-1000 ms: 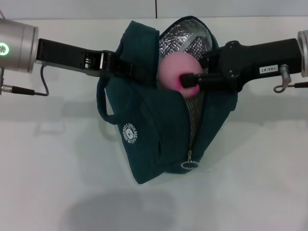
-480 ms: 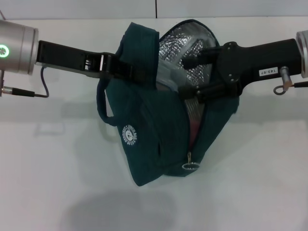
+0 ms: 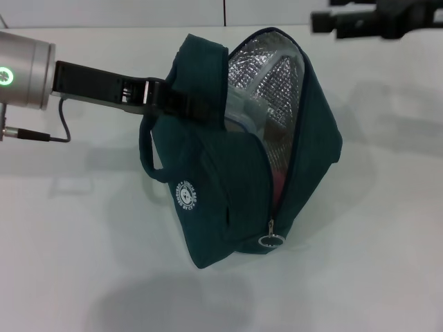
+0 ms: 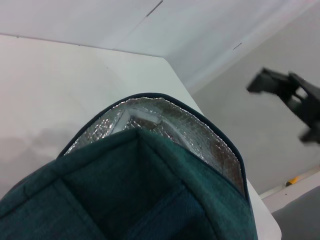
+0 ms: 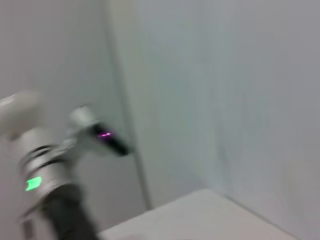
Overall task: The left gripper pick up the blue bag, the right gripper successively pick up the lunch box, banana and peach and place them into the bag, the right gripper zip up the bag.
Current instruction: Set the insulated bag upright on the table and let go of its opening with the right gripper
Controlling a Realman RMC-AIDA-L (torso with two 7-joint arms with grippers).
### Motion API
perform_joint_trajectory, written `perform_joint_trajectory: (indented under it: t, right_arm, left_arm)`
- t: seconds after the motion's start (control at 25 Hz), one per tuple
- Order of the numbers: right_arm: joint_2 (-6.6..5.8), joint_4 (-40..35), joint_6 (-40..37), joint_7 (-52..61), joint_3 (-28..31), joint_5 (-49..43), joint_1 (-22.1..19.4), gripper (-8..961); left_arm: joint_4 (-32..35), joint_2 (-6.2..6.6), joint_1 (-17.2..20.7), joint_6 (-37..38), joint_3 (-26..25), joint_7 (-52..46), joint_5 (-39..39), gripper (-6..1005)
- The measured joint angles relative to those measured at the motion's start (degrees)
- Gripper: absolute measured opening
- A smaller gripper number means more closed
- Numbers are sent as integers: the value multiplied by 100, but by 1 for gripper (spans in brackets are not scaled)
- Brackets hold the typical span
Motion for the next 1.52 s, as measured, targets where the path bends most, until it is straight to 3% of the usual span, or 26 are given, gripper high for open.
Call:
perform_joint_trajectory:
  t: [0.08, 0.2, 0.4, 0.68, 1.0, 1.28, 1.52]
  right_arm:
    - [-157, -2, 101, 466, -29, -185, 101, 814]
    - [-292, -12, 119, 1074, -39, -640, 371, 812]
    - [-379, -7, 61, 1789, -48, -1317, 837, 811]
    - [-208, 39, -54, 2309, -295, -2051, 1380, 812]
    - [172, -250, -55, 2682, -594, -3391, 1502, 812]
    - [193, -468, -28, 2879, -722, -3442, 1440, 811]
    - [203, -481, -21, 2842, -782, -3359, 1427, 712]
  left_arm:
    - [1, 0, -1, -1, 0, 18, 0, 36]
    - [-1, 0, -1, -7, 0, 26, 0, 36]
    - [-5, 0, -6, -9, 0, 28, 0, 36]
    - [-13, -2, -2, -15, 0, 36, 0, 35]
    - [-77, -8, -28, -27, 0, 100, 0, 36]
    - [-119, -9, -54, -31, 0, 104, 0, 34]
    - [-135, -9, -54, -35, 0, 109, 0, 34]
